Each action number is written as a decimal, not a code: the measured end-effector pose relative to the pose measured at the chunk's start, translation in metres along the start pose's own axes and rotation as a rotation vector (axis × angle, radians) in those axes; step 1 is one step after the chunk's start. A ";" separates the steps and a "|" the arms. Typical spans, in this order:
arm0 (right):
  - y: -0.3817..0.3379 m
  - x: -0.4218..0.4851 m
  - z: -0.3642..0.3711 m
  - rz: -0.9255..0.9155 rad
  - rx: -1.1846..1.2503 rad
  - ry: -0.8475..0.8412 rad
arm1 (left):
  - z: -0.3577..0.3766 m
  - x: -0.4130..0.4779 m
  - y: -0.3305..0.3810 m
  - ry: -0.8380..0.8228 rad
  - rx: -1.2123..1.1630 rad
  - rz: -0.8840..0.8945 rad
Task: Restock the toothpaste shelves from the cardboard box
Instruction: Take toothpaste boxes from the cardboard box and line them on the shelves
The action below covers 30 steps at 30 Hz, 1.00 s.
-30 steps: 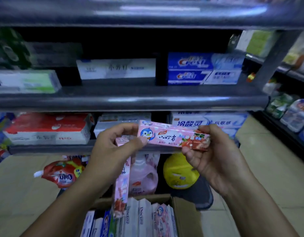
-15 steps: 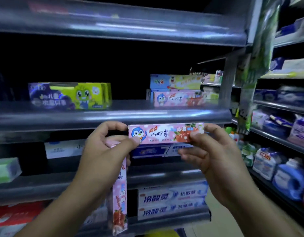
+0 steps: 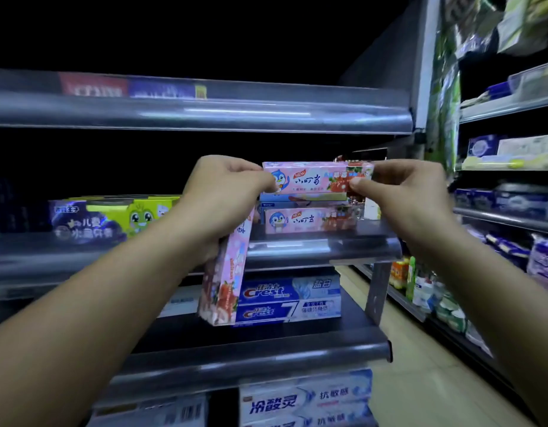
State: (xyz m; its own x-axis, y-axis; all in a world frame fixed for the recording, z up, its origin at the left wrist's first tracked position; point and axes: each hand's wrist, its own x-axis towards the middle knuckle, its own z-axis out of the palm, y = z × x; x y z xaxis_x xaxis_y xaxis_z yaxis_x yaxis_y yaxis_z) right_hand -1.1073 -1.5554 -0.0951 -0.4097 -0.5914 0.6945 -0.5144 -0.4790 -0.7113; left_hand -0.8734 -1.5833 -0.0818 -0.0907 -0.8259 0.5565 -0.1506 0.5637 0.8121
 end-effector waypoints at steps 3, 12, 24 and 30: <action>0.003 0.011 0.006 0.024 0.028 0.029 | 0.002 0.012 0.002 0.040 0.024 -0.057; 0.033 0.012 0.018 0.091 -0.153 -0.064 | 0.001 0.021 -0.001 -0.102 0.179 -0.272; -0.026 -0.120 0.034 0.030 0.228 -0.424 | 0.000 -0.010 0.018 -0.051 -0.513 -0.368; -0.016 -0.112 0.036 0.129 0.388 -0.197 | -0.001 -0.023 0.013 -0.230 -0.866 -0.194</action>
State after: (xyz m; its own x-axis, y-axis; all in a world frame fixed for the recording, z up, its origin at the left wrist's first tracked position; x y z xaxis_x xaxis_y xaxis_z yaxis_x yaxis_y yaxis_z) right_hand -1.0263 -1.5049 -0.1649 -0.2811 -0.7566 0.5903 -0.1328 -0.5785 -0.8048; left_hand -0.8722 -1.5564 -0.0836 -0.3484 -0.8365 0.4230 0.5987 0.1487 0.7871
